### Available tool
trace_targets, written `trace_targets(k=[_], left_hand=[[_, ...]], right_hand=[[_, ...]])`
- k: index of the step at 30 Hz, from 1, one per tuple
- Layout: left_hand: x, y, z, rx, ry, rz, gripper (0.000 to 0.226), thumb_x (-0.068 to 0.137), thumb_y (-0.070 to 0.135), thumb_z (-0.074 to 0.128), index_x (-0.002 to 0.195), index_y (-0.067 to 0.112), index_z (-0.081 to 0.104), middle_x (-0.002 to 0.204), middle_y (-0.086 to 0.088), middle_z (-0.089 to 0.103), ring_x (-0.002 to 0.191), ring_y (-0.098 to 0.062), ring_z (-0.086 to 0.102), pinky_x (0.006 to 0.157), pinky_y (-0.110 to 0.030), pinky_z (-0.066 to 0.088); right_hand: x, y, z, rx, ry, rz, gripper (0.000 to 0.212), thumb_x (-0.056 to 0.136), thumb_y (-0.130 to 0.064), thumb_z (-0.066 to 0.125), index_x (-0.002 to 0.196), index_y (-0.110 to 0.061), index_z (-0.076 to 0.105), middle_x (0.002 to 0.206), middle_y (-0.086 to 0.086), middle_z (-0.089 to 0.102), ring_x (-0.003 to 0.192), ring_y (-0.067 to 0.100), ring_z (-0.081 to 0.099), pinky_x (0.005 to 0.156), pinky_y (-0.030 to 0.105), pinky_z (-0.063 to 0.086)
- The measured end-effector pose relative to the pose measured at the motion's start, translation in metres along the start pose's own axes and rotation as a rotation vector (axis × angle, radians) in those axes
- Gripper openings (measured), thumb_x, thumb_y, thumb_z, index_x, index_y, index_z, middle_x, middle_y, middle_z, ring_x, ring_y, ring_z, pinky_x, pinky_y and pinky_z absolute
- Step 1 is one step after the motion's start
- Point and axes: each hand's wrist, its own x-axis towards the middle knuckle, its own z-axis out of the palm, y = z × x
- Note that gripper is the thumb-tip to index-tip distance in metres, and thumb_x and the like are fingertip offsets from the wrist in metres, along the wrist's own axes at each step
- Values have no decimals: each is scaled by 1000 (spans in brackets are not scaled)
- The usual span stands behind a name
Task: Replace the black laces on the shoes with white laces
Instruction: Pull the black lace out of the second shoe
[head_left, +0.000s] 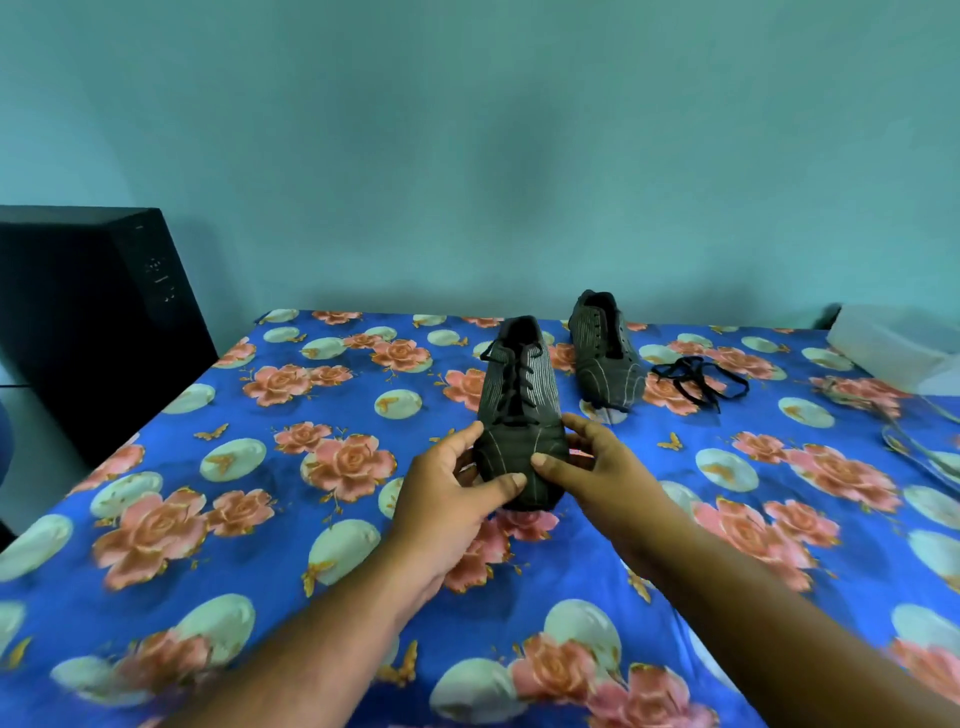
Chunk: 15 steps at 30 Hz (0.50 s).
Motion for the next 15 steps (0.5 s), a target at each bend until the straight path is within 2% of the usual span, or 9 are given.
trace_targets(k=[2, 4, 6, 9, 11, 13, 14, 15], left_hand=[[-15, 0, 3, -16, -28, -72, 67, 86, 13, 80, 142, 35, 49, 97, 3, 78, 69, -34, 69, 53, -36, 51], [-23, -3, 3, -30, -26, -108, 68, 87, 13, 79, 144, 34, 49, 96, -1, 77, 61, -28, 60, 45, -26, 40], [-27, -5, 3, -20, -15, -116, 70, 87, 11, 79, 147, 30, 49, 97, -3, 76, 62, -24, 60, 45, -26, 39], [-31, -5, 2, 0, -19, -136, 70, 86, 12, 80, 146, 31, 49, 98, -4, 76, 64, -21, 64, 46, -27, 42], [-32, -1, -2, -8, -46, -168, 66, 87, 15, 80, 144, 33, 50, 101, -9, 75, 65, -24, 67, 44, -26, 43], [-26, 9, -7, 3, -40, -182, 55, 90, 24, 78, 138, 32, 53, 108, -10, 73, 66, -26, 70, 41, -23, 43], [-17, 14, -10, 43, -5, -164, 49, 91, 30, 76, 135, 30, 55, 114, -7, 70, 72, -24, 71, 43, -22, 45], [-5, 16, -14, 102, 41, -126, 46, 91, 37, 75, 133, 28, 58, 119, -1, 68, 85, -19, 70, 52, -21, 49]], right_hand=[[-12, 6, -2, -7, -7, -1, 49, 90, -4, 72, 131, -24, 55, 115, 2, 70, 99, 9, 72, 75, 19, 56], [-20, 8, -3, -38, -8, -11, 44, 90, -5, 73, 121, -33, 57, 114, 0, 71, 102, 11, 71, 78, 20, 56], [-23, 12, -3, -83, -22, -5, 42, 89, -9, 75, 116, -37, 58, 115, -1, 70, 105, 12, 70, 87, 26, 57], [-23, 13, -2, -131, -34, 14, 48, 89, -14, 77, 129, -30, 57, 116, -2, 69, 107, 12, 69, 93, 32, 57], [-21, 8, -1, -133, -10, 40, 49, 90, -17, 76, 133, -24, 54, 115, -3, 68, 99, 9, 70, 82, 21, 57], [-12, 0, -2, -234, 47, 36, 41, 91, -28, 74, 128, -24, 55, 110, -5, 64, 87, 5, 65, 67, 11, 50], [-6, -3, -3, -316, 76, 23, 39, 92, -37, 73, 126, -25, 57, 109, -4, 61, 85, 6, 62, 66, 14, 49], [3, -6, -3, -398, 105, 10, 39, 91, -47, 70, 123, -27, 59, 111, -5, 61, 88, 8, 62, 70, 21, 51]])
